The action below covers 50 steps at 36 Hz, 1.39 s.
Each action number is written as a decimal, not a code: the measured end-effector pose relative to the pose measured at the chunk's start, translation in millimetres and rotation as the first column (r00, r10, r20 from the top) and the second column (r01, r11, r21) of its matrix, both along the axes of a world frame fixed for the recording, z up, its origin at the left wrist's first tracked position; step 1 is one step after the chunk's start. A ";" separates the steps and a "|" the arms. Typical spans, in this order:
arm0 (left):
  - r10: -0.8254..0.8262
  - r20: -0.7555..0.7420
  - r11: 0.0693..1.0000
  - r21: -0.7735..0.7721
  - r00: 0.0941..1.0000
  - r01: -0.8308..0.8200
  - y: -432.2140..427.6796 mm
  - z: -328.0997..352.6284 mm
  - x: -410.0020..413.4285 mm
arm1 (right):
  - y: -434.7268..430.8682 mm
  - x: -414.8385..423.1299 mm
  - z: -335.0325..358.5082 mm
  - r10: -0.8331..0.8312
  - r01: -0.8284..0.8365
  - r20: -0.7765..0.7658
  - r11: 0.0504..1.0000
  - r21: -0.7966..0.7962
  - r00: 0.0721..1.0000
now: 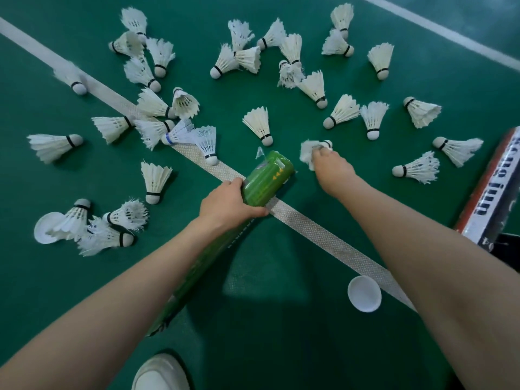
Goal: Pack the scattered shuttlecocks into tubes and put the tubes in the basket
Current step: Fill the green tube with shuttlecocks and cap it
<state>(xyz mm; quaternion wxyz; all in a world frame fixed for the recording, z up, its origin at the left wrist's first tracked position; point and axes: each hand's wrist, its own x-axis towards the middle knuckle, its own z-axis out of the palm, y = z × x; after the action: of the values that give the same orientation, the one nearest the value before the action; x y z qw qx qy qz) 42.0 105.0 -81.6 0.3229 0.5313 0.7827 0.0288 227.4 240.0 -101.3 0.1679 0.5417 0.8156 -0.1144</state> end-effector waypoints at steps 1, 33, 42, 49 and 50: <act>0.006 -0.004 1.000 0.007 1.000 -0.006 -0.9 1.4 -1.0 | -1.3 3.0 0.8 -0.016 0.019 -0.070 0.999 0.042 0.997; 0.048 0.050 0.966 0.252 0.998 -0.059 -105.5 50.9 -16.9 | -141.4 -29.9 77.4 -0.518 -0.103 -0.720 0.775 -0.624 0.462; 0.174 0.023 0.972 0.157 0.984 -0.176 -83.7 27.6 -64.4 | -93.5 -66.5 77.2 -0.359 -0.066 -0.693 0.860 -0.506 0.625; 0.147 0.015 0.985 0.091 0.989 -0.148 -50.7 21.3 -84.4 | -22.0 -87.9 45.2 -0.140 0.037 -0.487 0.976 -0.215 0.862; 0.143 0.020 0.986 0.087 0.990 -0.144 -46.6 20.2 -86.7 | -12.1 -92.2 39.6 -0.100 0.022 -0.434 0.983 -0.182 0.895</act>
<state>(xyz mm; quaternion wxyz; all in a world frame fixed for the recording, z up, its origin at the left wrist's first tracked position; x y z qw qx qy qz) -44.7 58.4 -61.4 0.3015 0.4871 0.8147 0.0903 135.2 227.9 -61.7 0.0211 0.5105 0.8019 -0.3096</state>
